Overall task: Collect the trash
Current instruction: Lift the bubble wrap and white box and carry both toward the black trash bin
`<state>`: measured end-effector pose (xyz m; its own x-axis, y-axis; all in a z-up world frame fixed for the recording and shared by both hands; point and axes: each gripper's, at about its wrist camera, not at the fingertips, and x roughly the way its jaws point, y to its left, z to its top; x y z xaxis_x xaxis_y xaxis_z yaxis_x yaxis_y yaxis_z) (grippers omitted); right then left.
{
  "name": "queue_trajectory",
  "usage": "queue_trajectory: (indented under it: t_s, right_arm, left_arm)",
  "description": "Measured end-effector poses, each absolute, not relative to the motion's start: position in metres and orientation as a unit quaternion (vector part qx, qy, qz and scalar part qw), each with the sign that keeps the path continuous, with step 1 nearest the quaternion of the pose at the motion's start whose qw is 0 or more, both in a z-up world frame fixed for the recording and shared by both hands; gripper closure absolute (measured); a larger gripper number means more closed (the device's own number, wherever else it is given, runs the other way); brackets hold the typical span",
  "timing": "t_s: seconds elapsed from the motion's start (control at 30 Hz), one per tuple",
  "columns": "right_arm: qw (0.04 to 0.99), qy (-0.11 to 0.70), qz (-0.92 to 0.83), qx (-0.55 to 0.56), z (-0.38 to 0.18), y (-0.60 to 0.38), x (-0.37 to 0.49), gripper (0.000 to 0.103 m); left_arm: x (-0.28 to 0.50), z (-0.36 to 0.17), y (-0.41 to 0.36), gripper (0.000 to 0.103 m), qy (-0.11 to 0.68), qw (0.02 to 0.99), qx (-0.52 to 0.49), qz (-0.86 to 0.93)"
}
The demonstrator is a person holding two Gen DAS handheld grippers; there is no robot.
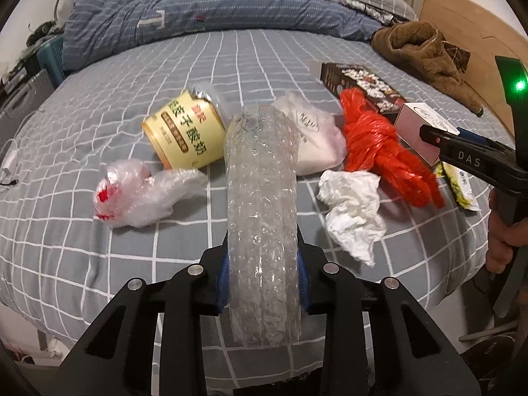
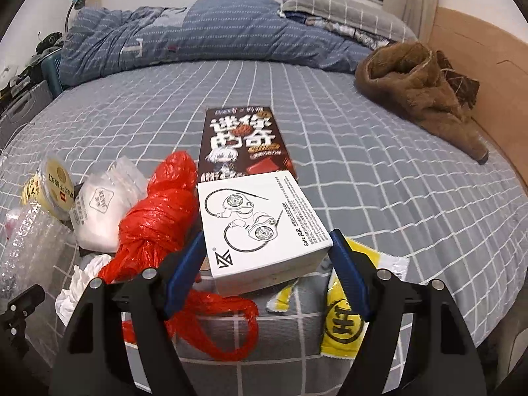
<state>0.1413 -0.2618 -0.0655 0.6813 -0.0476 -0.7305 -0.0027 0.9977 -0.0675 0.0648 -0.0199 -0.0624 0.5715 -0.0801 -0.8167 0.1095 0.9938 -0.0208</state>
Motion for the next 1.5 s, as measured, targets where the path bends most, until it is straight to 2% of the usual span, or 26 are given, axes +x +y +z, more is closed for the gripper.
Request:
queue_trajectory:
  t_s: [0.4, 1.5]
  right_arm:
    - [0.935, 0.354, -0.021, -0.022, -0.030, -0.261, 0.103, 0.032]
    - [0.934, 0.355, 0.023, -0.026, -0.008, -0.210, -0.004, 0.032]
  left_arm:
    - [0.055, -0.044, -0.016, 0.072, 0.442, 0.895, 0.017, -0.047]
    - [-0.020, -0.020, -0.013, 0.074, 0.437, 0.899, 0.000, -0.044]
